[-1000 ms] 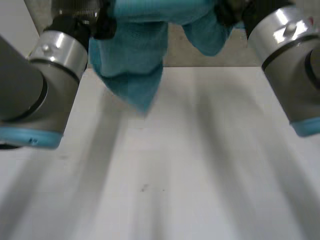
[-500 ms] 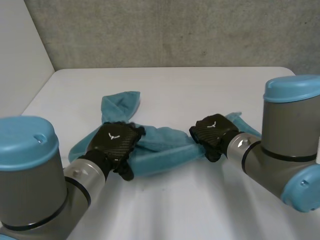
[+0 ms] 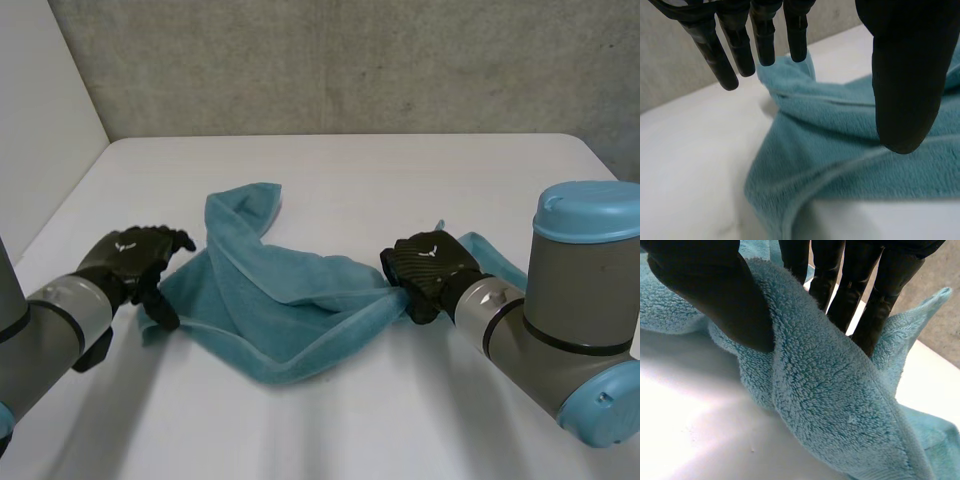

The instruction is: Fold the laundry

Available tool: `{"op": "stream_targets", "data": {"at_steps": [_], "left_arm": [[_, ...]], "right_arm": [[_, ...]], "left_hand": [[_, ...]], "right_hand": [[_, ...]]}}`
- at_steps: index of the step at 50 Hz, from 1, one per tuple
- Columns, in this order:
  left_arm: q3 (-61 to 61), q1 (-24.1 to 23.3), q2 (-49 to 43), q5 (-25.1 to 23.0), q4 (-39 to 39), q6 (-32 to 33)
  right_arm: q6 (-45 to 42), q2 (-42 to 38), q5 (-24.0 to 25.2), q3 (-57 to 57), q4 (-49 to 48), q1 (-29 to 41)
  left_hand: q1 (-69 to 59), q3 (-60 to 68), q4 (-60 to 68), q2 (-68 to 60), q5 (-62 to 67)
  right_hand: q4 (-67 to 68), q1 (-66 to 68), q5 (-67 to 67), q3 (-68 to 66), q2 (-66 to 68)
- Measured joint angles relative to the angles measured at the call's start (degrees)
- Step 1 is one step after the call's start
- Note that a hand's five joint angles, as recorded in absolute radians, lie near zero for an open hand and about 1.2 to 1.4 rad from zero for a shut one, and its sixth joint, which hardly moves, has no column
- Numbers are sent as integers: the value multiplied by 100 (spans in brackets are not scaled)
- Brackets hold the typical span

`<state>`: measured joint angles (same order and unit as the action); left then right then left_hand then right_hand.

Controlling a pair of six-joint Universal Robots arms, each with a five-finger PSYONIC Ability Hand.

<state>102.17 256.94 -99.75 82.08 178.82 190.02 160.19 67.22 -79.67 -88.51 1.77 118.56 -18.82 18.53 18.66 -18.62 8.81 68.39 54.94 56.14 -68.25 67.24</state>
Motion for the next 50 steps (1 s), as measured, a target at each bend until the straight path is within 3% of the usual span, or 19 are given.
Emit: {"op": "stream_targets", "data": {"at_steps": [16, 22, 25, 27, 30, 31, 32, 33, 37, 50], "left_arm": [[-21, 63, -1108, 66, 616, 108], [-113, 51, -1313, 67, 678, 287], [-130, 49, -1331, 66, 691, 445], [-143, 49, -1320, 69, 692, 555], [-160, 44, -1271, 71, 688, 651], [-165, 40, -1237, 71, 687, 670], [-165, 40, -1237, 71, 687, 670], [-174, 32, -1126, 69, 684, 691], [-181, 29, -807, 63, 680, 676], [-188, 76, 248, 57, 618, 535]], "right_arm": [[200, -75, 4, -84, -55, -31], [196, -60, 5, -88, -52, -113], [195, -51, 14, -80, -46, -163], [193, -46, 24, -61, -29, -190], [183, -41, 45, -13, 43, -206], [177, -39, 53, 0, 80, -208], [177, -39, 53, 0, 80, -208], [157, -20, 90, 57, 251, -224], [150, 102, 152, 184, 576, -369], [154, 1149, 472, 212, 1018, -1784]], "left_hand": [[-682, 696, 690, -678, 688], [-2456, 2339, 2335, -2337, 2282], [-4224, 4044, 4046, -4054, 3991], [-4619, 4774, 4790, -4806, 4617], [-4619, 4922, 4943, -4965, 4624], [-4619, 4927, 4951, -4971, 4624], [-4619, 4927, 4951, -4971, 4624], [-4619, 4928, 4951, -4974, 4624], [-4619, 4932, 4952, -4979, 4624], [-4619, 4940, 4954, -4987, 4624]], "right_hand": [[0, 0, 15, 0, 0], [0, 0, 22, 0, 0], [0, 0, 15, 0, 0], [-23, -18, -3, 25, -40], [-718, -394, -530, 708, -656], [-1709, -1165, -1422, 1706, -1693], [-1709, -1165, -1422, 1706, -1693], [-2824, -2048, -2549, 2812, -2731], [-3782, -2814, -3564, 3762, -3648], [-3975, -2966, -3711, 3965, -3854]]}}
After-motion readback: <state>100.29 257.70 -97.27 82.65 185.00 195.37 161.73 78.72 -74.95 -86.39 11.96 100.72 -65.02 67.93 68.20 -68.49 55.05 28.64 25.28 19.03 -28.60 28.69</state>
